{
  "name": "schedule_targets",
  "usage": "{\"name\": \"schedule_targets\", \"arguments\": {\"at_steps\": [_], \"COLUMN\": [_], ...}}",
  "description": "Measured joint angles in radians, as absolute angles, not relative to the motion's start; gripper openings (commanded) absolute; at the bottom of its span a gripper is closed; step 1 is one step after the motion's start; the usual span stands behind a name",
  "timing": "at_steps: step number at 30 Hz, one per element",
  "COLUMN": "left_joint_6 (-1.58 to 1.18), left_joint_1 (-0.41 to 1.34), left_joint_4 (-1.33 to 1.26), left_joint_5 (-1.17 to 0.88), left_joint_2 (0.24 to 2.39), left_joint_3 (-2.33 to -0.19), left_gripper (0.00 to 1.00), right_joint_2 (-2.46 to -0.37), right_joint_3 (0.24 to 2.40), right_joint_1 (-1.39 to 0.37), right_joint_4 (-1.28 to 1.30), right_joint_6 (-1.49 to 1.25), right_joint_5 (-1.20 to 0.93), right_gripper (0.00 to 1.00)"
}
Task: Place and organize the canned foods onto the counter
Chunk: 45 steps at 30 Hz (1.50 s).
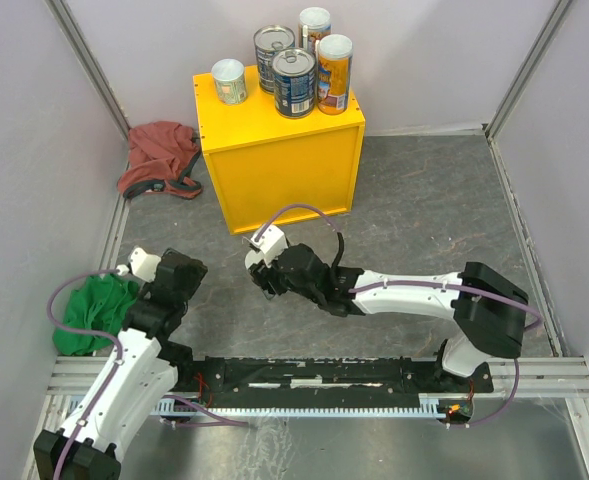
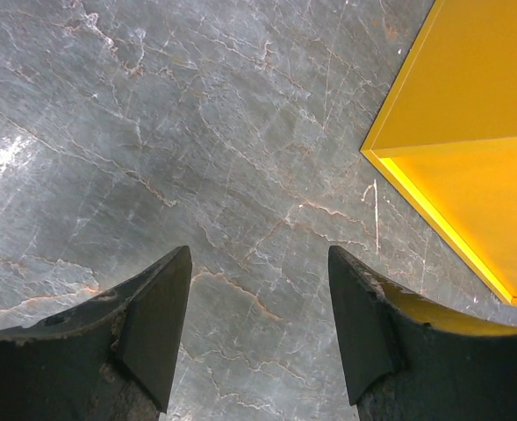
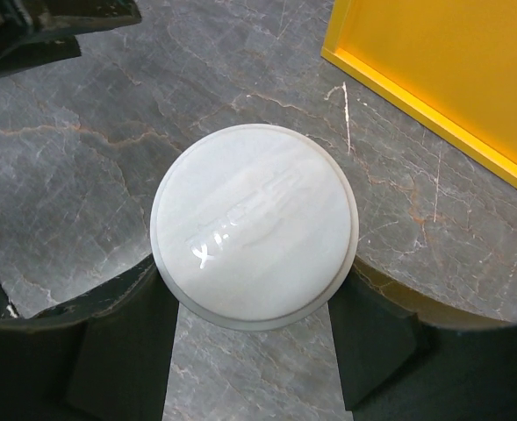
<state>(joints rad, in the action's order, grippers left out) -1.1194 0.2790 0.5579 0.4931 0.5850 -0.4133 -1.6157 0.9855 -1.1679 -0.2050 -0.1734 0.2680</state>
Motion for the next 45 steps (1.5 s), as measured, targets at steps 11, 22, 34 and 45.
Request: {"name": "schedule_targets", "arguments": {"at_steps": [11, 22, 34, 45], "left_joint_6": [-1.120, -1.122, -1.127, -1.130], "left_joint_1": [0.279, 0.279, 0.279, 0.279], "left_joint_4": [0.501, 0.459, 0.416, 0.400], "left_joint_5": [0.491, 0.462, 0.440, 0.434], "left_joint_2": [0.584, 0.581, 0.602, 0.629], "left_joint_3": [-0.402, -0.365, -0.358, -0.354], "left_gripper": [0.69, 0.69, 0.69, 0.69], "right_joint_2": [-1.564, -1.548, -1.548, -1.573], "right_joint_3": [1.205, 1.367, 1.552, 1.815], "right_joint_1": [-1.192, -1.250, -1.320, -1.375], "right_joint_4": [0.064, 0.231, 0.359, 0.445], "right_joint_6": [-0.132, -0.093, -0.038, 0.017], "right_joint_5": [0.262, 0.270, 0.297, 0.325], "right_gripper": [0.16, 0.12, 0.11, 0.09]}}
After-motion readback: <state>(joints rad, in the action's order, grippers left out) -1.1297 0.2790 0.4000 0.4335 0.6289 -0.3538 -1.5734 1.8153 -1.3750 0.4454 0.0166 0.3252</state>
